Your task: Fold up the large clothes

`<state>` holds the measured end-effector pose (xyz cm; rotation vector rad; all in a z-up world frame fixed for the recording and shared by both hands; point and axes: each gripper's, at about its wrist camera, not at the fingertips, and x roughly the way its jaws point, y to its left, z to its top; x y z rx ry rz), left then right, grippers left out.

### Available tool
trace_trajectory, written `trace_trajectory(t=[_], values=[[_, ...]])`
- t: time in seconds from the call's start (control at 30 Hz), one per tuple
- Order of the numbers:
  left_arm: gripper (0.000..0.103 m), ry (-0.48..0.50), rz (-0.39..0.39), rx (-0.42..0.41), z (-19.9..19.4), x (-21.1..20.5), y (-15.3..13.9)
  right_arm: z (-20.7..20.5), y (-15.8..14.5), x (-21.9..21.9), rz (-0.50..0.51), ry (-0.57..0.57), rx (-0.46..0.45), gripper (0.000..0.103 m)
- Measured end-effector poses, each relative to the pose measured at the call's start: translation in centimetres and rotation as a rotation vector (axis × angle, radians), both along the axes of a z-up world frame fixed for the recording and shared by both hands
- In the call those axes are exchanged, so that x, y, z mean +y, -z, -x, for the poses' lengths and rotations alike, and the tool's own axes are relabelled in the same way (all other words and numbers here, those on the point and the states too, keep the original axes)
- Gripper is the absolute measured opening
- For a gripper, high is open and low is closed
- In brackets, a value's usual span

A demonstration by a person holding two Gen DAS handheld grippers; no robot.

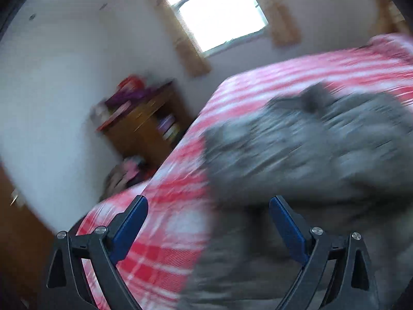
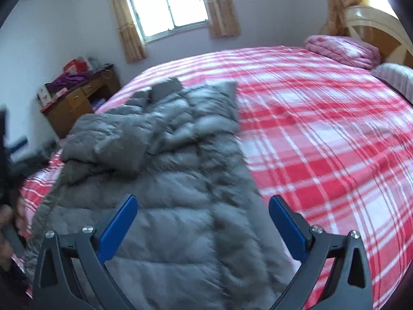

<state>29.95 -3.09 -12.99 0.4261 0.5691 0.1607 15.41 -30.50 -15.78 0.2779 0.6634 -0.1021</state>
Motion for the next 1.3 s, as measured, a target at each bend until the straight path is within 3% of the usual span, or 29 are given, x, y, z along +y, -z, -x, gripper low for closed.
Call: trace_trajectory(t=[0.2, 0.33, 0.4, 0.43, 0.5, 0.57, 0.67, 0.9, 0.93, 1.03, 1.17, 1.3], values=[[0.095, -0.274, -0.021, 0.139, -4.7, 7.1, 6.0, -5.6, -1.1, 2.5, -0.071, -0.068, 0.001, 0.103], [0.096, -0.298, 0.061, 0.153, -5.2, 8.9, 7.5, -10.1, 0.6, 4.1, -0.107, -0.092, 0.066, 0.102], [0.096, -0.293, 0.057, 0.143, -5.0, 8.9, 7.7, -11.7, 1.8, 4.7, -0.132, -0.122, 0.119, 0.086], [0.096, -0.290, 0.054, 0.137, -4.9, 8.9, 7.8, -12.0, 2.1, 4.8, -0.144, -0.134, 0.131, 0.061], [0.096, -0.288, 0.070, 0.135, -4.6, 9.3, 7.8, -12.5, 2.9, 5.2, -0.165, -0.152, 0.158, 0.036], [0.096, -0.287, 0.090, 0.137, -4.8, 9.4, 7.8, -11.9, 2.9, 5.1, -0.169, -0.148, 0.144, 0.021], [0.097, -0.286, 0.105, 0.139, -4.9, 9.7, 7.8, -10.4, 2.3, 4.3, -0.156, -0.123, 0.113, 0.015], [0.097, -0.277, 0.144, 0.159, -5.0, 10.1, 7.9, -7.8, 2.8, 2.3, -0.101, -0.054, 0.115, 0.016], [0.097, -0.269, 0.153, 0.175, -5.1, 10.3, 7.8, -7.8, 3.0, 2.2, -0.103, -0.065, 0.121, 0.020], [0.097, -0.230, 0.158, 0.233, -5.1, 10.7, 6.5, -7.2, 2.8, 1.6, -0.046, -0.015, 0.132, 0.062], [0.097, -0.184, 0.220, 0.218, -4.8, 11.2, 1.5, -5.3, 0.1, -0.6, -0.024, 0.083, 0.098, 0.062], [0.097, -0.098, 0.299, 0.150, -6.4, 8.6, -4.0, -5.1, -3.4, 0.0, -0.011, 0.100, 0.011, 0.062]])
